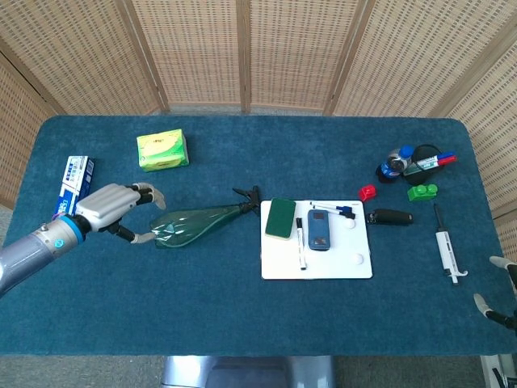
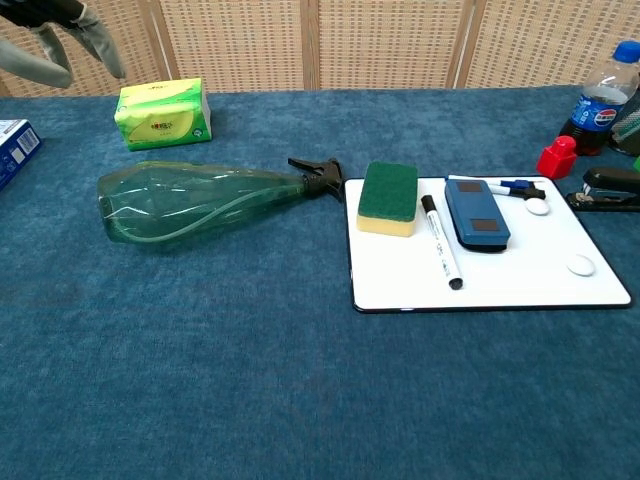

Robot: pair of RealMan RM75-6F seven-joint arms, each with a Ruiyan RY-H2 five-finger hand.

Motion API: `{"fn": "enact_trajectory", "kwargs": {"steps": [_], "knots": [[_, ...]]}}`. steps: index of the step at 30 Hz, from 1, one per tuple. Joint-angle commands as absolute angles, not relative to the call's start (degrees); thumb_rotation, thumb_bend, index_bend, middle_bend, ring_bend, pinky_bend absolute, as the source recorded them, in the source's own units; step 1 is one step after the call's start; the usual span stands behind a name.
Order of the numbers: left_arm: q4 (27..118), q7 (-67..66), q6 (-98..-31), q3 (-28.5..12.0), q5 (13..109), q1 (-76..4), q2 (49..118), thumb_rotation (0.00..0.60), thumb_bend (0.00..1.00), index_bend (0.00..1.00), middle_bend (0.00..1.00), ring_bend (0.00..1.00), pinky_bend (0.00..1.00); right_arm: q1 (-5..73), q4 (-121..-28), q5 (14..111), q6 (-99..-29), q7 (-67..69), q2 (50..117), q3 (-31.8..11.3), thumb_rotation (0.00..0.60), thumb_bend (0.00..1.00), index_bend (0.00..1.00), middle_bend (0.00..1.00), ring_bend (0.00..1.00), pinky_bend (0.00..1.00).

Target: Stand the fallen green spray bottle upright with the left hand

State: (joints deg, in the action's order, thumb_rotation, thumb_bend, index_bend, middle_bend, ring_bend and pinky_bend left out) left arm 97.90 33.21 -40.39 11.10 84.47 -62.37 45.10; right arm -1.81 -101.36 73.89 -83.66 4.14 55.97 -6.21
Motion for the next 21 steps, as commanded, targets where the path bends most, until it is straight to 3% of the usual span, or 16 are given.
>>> {"fn": "enact_trajectory", "kwargs": {"steps": [1,7,12,21], "knots": [[98.55,16.07,-33.35,6.59,68.38,-64.38,48.57,0.359,0.33,0.26,0.19,0.12,0.28,-1.73,-101.31,74.09,-83.58,4.29,56.04,-6.20,0.600,0.31,0.25,0.30,0.02,0.05],[97.81,2.58,-32.59,6.33,53.25,-68.17,52.98,0.301,0.28,0.25,0.16,0.09,0.27,-1.79,-101.05,74.49,-83.67,4.75,56.33,-6.07,0.600,0.31,0.25,0.30,0.02,0.05],[97.56,-13.16,-41.44,7.48,38.30,-71.88,60.97,0.298,0.26,0.29,0.16,0.09,0.28,-2.02,-100.63,74.86,-84.05,5.46,56.48,-6.02,0.600,0.31,0.25,0.30,0.02,0.06],[96.70,-29.75,-46.41,7.68,18.33,-79.53,70.53,0.299,0.26,0.28,0.11,0.02,0.28,-2.21,-99.94,75.45,-84.42,6.53,56.90,-5.96,0.600,0.31,0.25,0.30,0.02,0.06]]}}
